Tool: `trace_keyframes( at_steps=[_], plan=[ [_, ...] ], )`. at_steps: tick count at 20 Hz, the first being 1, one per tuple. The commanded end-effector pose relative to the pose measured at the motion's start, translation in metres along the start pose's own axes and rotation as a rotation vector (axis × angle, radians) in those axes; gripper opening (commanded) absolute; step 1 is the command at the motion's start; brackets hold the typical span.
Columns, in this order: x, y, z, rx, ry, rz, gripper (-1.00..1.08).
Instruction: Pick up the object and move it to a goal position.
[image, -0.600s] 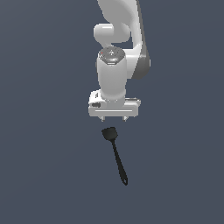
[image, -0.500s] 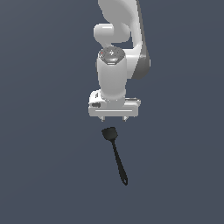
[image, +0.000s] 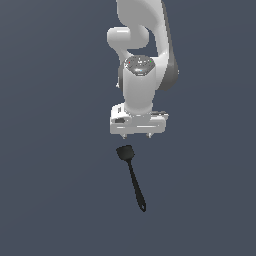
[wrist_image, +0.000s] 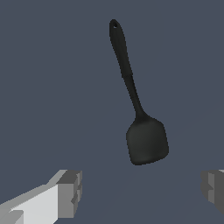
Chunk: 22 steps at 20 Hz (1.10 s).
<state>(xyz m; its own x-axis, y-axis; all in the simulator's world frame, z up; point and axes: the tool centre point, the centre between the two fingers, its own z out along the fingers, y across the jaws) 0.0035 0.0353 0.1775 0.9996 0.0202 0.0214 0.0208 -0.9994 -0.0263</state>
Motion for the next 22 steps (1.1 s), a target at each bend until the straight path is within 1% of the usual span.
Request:
trace_keyframes(
  at_steps=[1,6,11,17,22],
  plan=[
    [-0.001,-0.003,0.000,-0.001,0.000,-0.003,1.00],
    [0.002,-0.001,0.002,-0.001,0.000,-0.008,1.00],
    [0.012,-0.001,0.011,-0.005,-0.003,-0.041,1.00],
    [0.032,0.002,0.032,-0.011,-0.008,-0.111,1.00],
    [0.055,0.006,0.059,-0.017,-0.014,-0.193,1.00]
  ],
)
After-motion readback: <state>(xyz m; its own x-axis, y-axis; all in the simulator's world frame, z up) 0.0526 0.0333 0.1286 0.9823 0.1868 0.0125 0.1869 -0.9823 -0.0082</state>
